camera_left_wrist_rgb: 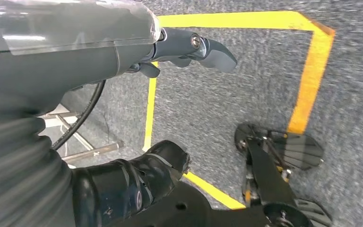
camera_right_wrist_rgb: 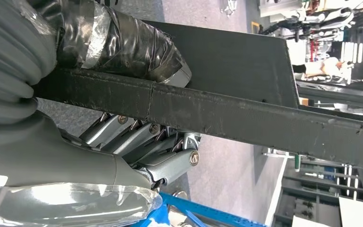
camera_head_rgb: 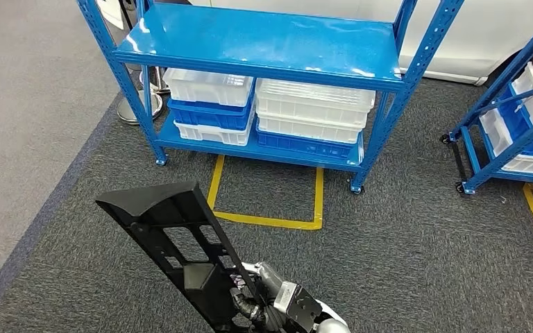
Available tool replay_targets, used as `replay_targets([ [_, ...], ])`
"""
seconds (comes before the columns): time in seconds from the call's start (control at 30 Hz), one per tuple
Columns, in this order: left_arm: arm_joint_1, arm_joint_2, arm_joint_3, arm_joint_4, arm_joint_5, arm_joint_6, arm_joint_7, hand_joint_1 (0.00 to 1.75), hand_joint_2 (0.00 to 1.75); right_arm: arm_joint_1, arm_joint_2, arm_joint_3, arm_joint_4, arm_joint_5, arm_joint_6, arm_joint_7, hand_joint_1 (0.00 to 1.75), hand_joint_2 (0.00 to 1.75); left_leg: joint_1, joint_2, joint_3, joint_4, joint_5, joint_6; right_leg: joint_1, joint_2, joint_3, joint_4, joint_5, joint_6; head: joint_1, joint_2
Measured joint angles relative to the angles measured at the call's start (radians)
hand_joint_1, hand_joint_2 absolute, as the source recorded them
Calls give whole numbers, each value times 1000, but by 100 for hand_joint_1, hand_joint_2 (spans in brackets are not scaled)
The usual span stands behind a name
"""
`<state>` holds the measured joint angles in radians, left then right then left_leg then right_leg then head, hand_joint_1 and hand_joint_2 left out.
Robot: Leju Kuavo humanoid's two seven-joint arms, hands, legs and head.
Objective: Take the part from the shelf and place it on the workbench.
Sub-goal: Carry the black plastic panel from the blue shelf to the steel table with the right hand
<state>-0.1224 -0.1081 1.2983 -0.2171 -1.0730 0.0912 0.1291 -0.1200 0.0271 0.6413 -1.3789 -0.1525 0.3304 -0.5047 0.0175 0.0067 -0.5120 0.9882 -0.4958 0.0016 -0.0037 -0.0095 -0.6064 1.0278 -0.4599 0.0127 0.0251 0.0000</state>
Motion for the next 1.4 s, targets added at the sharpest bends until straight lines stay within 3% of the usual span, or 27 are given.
replay_targets([
  [0.07, 1, 0, -1, 0, -1, -3, 0, 0, 175, 3, -3, -3, -6, 0, 0, -1, 173, 175, 3, 3, -5, -6, 8, 19, 0, 4, -35, 76, -53, 7, 1, 0],
  [0.13, 2, 0, -2, 0, -3, -7, 0, 0, 175, 7, -7, -7, -9, 1, 0, -3, 173, 175, -3, 4, -15, -4, 12, 29, -1, 6, -92, 209, -120, 10, 1, 0],
  [0.17, 2, 0, -2, 0, -4, -8, 0, 0, 175, 10, -9, -8, -9, 4, -1, -4, 173, 175, -5, 4, -19, -1, 14, 31, -1, 6, -111, 259, -137, 11, 1, 0],
  [0.2, 2, 0, -2, 0, -6, -10, 0, 0, 175, 12, -11, -10, -10, 6, -2, -5, 173, 175, -7, 4, -22, 1, 14, 32, -1, 6, -114, 274, -133, 9, 1, 0],
  [0.23, 2, 0, -3, 0, -7, -10, 1, 0, 175, 14, -13, -10, -12, 9, -2, -6, 173, 175, -10, 3, -23, 4, 14, 32, 0, 7, -96, 248, -111, 6, 2, 0],
  [0.3, 2, -1, -3, 0, -9, -11, 2, 0, 175, 16, -15, -12, -19, 11, -4, -7, 173, 175, -14, 2, -24, 8, 13, 32, 5, 7, -26, 120, -48, -10, 2, 0],
  [0.37, 1, -4, -4, 0, -10, -11, 2, 0, 175, 16, -16, -12, -27, 16, -8, -9, 173, 175, -18, 1, -30, 13, 12, 27, 11, 7, 24, 20, -18, -25, 1, 0],
  [0.47, 1, -6, -4, 1, -11, -11, 3, 0, 175, 17, -19, -13, -36, 36, -21, -14, 173, 175, -18, 1, -39, 16, 14, 15, 11, 3, 31, -8, -19, -33, 1, 0],
  [0.53, 1, -5, -4, 1, -12, -11, 3, 0, 175, 18, -20, -13, -42, 46, -27, -18, 173, 175, -18, -1, -51, 43, -9, 3, 2, -4, 35, -19, -14, -39, 0, 0],
  [0.63, 2, -5, -5, 1, -12, -11, 3, 0, 175, 18, -20, -13, -49, 52, -34, -20, 173, 175, -8, -2, -127, 211, -96, -16, -1, -22, 36, -23, -11, -45, -3, 0],
  [0.67, 3, -5, -5, 1, -12, -12, 3, 0, 175, 19, -20, -13, -50, 54, -35, -20, 173, 175, -4, -2, -152, 264, -112, -21, -2, -28, 35, -22, -11, -45, -3, 0],
  [0.7, 4, -5, -5, 1, -12, -12, 3, 0, 175, 20, -21, -13, -50, 56, -35, -20, 173, 175, -1, -2, -163, 287, -111, -25, -2, -34, 35, -20, -11, -44, -3, 0],
  [0.73, 6, -5, -5, 1, -13, -12, 3, 0, 175, 21, -21, -13, -50, 57, -35, -20, 173, 175, 2, 0, -155, 271, -91, -29, -3, -40, 34, -18, -12, -43, -3, 0],
  [0.83, 5, -2, -7, 1, -15, -12, 3, 0, 175, 22, -21, -13, -52, 60, -37, -20, 173, 175, 3, 35, -67, 88, -4, -29, -3, -57, 32, -5, -19, -33, -4, 0],
  [0.9, 2, -2, -9, 1, -16, -12, 3, 0, 175, 22, -21, -13, -55, 61, -38, -20, 173, 175, -3, 50, -42, 28, 10, -16, 1, -69, 31, 1, -21, -22, -2, 0],
  [0.97, 2, -2, -10, 1, -16, -13, 3, 0, 175, 22, -21, -13, -58, 62, -38, -21, 173, 175, -6, 32, -45, 26, 15, 0, 3, -82, 31, 1, -20, -12, -1, 0],
  [1.03, 3, -2, -10, 1, -17, -13, 4, 0, 175, 23, -22, -13, -61, 62, -39, -21, 173, 175, -4, 17, -47, 19, 25, 15, -2, -63, 24, 22, -42, 0, -1, 0],
  [1.07, 3, -2, -10, 1, -17, -13, 4, 0, 175, 24, -23, -13, -63, 63, -40, -21, 173, 175, -3, 9, -48, 16, 30, 23, -5, -42, 10, 57, -70, 4, -1, 0],
  [1.13, 1, -2, -11, 1, -18, -13, 5, 0, 175, 27, -25, -14, -66, 63, -41, -22, 173, 175, -3, -7, -56, 15, 37, 33, -7, -4, -39, 177, -143, 8, -1, 0],
  [1.17, 1, -2, -12, 1, -18, -13, 5, 0, 175, 30, -27, -14, -66, 63, -42, -22, 173, 175, -4, -17, -60, 16, 39, 36, -7, 2, -64, 236, -168, 8, -1, 0],
  [1.2, 1, -2, -12, 1, -18, -13, 5, 0, 175, 33, -29, -14, -66, 63, -43, -22, 173, 175, -5, -28, -64, 18, 41, 36, -7, 5, -76, 270, -176, 8, -1, 0],
  [1.23, 2, -2, -13, 1, -19, -13, 5, 0, 175, 35, -30, -14, -66, 63, -44, -22, 173, 175, -6, -41, -66, 20, 42, 36, -7, 7, -72, 268, -163, 6, -1, 0],
  [1.27, 3, -2, -14, 1, -19, -13, 5, 0, 175, 36, -31, -14, -67, 63, -45, -22, 173, 175, -6, -53, -68, 23, 42, 35, -8, 11, -49, 228, -134, 3, -1, 0],
  [1.33, 3, -2, -16, 1, -19, -13, 5, 0, 175, 36, -32, -14, -67, 64, -48, -22, 173, 175, -7, -76, -71, 31, 42, 31, -9, 50, 17, 98, -72, -6, -1, 0],
  [1.4, 1, -4, -19, 1, -20, -13, 5, 0, 175, 37, -32, -14, -69, 64, -49, -23, 173, 175, -7, -96, -79, 36, 44, 20, -9, 87, 52, 20, -52, -13, -2, 0],
])
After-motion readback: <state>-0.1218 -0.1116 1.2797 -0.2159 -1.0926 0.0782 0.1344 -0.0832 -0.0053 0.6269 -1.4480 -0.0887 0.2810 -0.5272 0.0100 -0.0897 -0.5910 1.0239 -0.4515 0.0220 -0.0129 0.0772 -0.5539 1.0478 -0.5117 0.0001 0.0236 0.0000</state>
